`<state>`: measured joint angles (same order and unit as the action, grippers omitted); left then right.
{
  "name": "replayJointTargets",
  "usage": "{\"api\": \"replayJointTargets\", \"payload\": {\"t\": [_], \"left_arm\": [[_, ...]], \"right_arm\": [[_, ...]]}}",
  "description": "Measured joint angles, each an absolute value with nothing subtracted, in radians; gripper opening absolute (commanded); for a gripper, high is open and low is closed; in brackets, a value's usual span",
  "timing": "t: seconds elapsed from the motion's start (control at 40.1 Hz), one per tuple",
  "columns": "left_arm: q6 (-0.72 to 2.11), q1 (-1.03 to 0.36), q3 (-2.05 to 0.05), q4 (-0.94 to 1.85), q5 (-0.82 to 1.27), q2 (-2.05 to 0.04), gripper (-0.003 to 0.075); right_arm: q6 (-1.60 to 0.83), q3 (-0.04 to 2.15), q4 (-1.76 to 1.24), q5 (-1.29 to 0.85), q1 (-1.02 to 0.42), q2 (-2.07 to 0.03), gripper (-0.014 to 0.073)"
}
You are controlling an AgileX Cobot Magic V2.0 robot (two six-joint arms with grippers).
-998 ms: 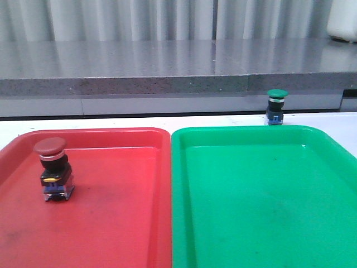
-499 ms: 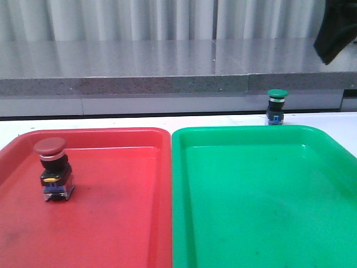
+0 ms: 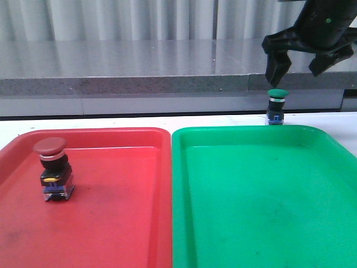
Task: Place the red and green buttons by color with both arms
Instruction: 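Reach the right gripper to the green button and grasp it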
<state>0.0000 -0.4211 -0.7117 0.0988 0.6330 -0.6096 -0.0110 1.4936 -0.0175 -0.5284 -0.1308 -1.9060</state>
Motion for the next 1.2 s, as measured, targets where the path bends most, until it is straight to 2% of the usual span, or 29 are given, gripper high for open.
{"api": "replayJointTargets", "payload": {"t": [0.274,0.324,0.399,0.499,0.599,0.923,1.197], "left_arm": [[0.0,-0.421,-0.712,0.099,0.633,-0.61,0.0501],[0.0,-0.421,-0.712,0.099,0.633,-0.61,0.0501],[0.0,-0.421,-0.712,0.099,0.633,-0.61,0.0501],[0.0,-0.421,-0.712,0.099,0.633,-0.61,0.0501],[0.0,-0.421,-0.712,0.099,0.633,-0.61,0.0501],[0.0,-0.421,-0.712,0.099,0.633,-0.61,0.0501],[0.0,-0.421,-0.712,0.099,0.633,-0.61,0.0501]], "right_arm": [[-0.011,1.661,-0.02,-0.524,-0.121,-2.104,0.0648],[-0.011,1.675,-0.027,-0.522,-0.121,-2.125,0.0621],[-0.011,1.69,-0.038,-0.522,-0.121,-2.152,0.0524],[-0.011,1.692,-0.056,-0.526,-0.121,-2.161,0.0349],[-0.011,1.697,-0.071,-0.526,-0.121,-2.161,0.026],[-0.011,1.697,-0.077,-0.552,-0.121,-2.142,0.0255],[-0.011,1.697,-0.077,-0.67,-0.121,-1.995,0.0255]]}}
